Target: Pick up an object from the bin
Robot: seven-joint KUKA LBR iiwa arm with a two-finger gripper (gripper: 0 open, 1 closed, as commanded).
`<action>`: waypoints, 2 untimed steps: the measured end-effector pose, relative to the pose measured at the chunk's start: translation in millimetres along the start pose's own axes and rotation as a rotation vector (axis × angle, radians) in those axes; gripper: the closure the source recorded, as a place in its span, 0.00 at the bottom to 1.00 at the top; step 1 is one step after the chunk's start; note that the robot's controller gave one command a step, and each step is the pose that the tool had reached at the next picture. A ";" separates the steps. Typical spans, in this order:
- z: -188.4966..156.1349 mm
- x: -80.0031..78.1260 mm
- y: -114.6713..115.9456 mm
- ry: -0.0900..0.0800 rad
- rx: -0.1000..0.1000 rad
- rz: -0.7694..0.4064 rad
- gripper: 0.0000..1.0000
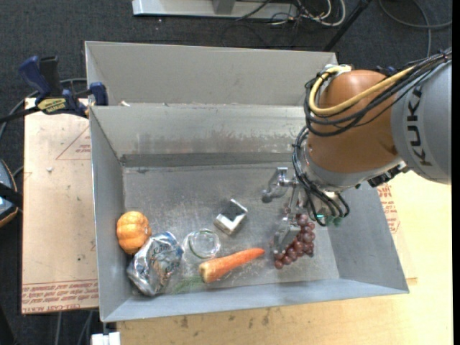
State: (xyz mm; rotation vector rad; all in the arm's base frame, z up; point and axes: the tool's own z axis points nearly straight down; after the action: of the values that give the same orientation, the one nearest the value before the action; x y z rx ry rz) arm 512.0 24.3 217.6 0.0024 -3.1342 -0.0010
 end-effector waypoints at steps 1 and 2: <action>-3.5 -1.5 -0.1 -0.008 0.000 0.001 0.00; 57.3 8.1 32.7 -0.012 0.000 -0.072 0.00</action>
Offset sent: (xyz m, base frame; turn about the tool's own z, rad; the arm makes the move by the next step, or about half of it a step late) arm -0.0256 0.0799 -0.1476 -0.1762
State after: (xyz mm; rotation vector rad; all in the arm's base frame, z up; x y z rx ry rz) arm 503.4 57.0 160.3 0.1164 -3.1439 -0.0012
